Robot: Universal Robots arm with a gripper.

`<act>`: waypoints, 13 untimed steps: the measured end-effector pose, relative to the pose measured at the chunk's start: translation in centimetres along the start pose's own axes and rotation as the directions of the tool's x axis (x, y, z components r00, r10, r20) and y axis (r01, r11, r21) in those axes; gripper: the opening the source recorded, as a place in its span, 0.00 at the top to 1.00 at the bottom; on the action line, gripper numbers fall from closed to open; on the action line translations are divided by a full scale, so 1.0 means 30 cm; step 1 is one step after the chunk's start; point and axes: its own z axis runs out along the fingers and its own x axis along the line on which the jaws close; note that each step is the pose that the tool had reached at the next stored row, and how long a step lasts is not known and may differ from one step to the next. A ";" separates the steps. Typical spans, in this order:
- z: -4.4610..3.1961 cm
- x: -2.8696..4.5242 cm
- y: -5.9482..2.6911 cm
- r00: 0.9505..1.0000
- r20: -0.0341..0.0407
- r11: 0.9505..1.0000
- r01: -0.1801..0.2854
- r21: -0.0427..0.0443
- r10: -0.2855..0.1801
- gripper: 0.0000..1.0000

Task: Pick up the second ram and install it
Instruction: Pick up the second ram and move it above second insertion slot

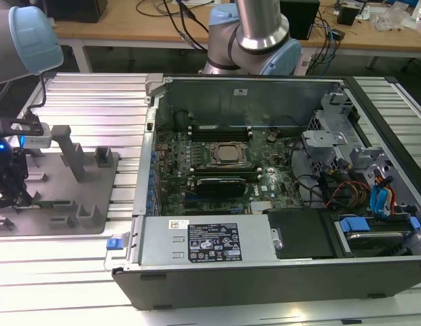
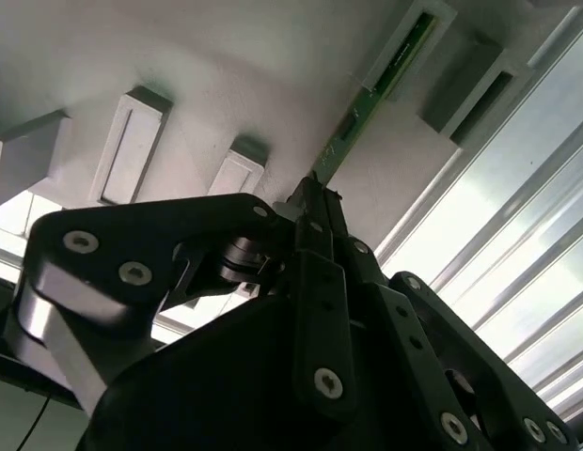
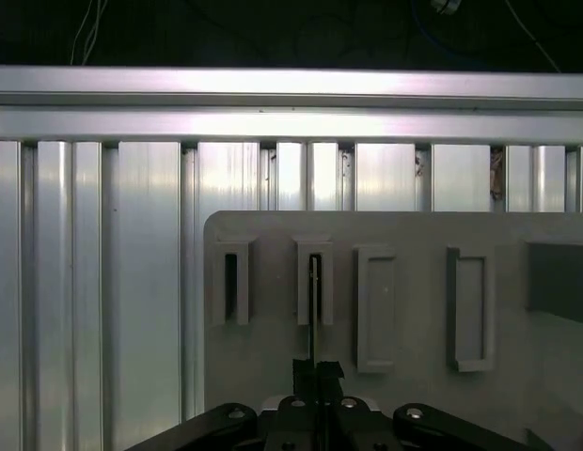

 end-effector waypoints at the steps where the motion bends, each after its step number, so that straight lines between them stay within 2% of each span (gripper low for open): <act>1: 0.000 0.000 0.000 1.000 0.000 1.000 0.000 0.000 0.000 0.90; 6: -0.002 0.000 -0.001 1.000 0.000 1.000 0.000 0.000 0.000 0.91; 8: -0.018 0.000 -0.001 1.000 0.000 1.000 0.000 0.000 0.000 0.91; 10: -0.048 -0.001 -0.001 1.000 0.000 1.000 0.000 0.000 0.000 0.91; 13: -0.065 -0.001 -0.001 1.000 0.000 1.000 0.000 0.000 0.000 0.91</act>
